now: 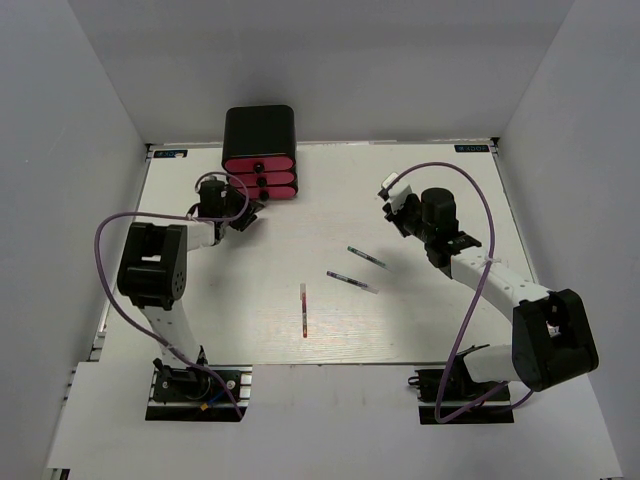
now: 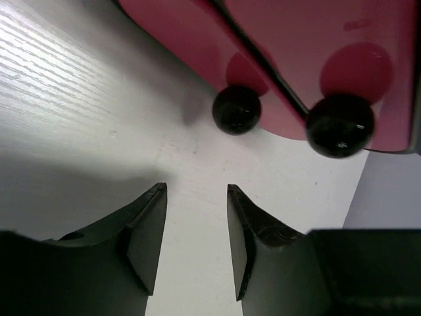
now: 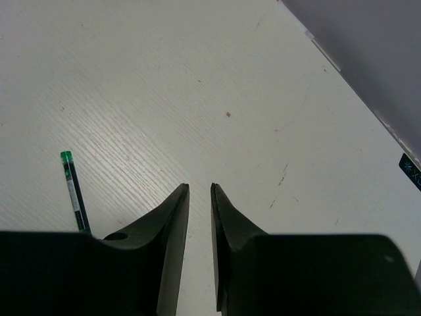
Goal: Sort the stationery into containers
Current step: Open the drawer in the storage box.
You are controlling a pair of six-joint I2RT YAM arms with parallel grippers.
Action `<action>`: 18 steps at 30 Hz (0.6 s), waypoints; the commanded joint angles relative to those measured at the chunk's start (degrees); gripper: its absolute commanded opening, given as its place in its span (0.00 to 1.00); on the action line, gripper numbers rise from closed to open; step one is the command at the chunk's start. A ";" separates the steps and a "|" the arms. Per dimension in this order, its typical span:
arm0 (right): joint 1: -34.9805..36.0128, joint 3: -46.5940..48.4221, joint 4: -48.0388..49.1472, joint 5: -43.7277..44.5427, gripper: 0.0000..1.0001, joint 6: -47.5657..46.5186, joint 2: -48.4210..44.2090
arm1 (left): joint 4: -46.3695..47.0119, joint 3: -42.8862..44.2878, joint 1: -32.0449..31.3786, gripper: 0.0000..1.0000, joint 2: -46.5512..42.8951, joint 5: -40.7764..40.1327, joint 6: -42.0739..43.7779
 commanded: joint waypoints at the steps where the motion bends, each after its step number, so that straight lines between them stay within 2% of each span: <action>1: -0.36 -0.72 1.84 -0.66 0.26 1.07 -1.34 | 2.43 2.06 0.33 0.52 1.40 0.05 -0.06; 6: -0.36 -0.72 1.93 -0.22 0.27 0.63 -1.17 | 2.95 5.75 0.33 0.53 4.65 0.67 -0.07; 11: -0.45 -0.64 2.02 -0.40 0.27 0.63 -0.46 | 7.17 5.75 0.33 0.53 5.19 0.67 -1.21; 18: -0.45 -0.63 2.19 -0.49 0.27 0.63 0.15 | 10.60 4.70 0.33 0.59 6.24 1.28 -1.91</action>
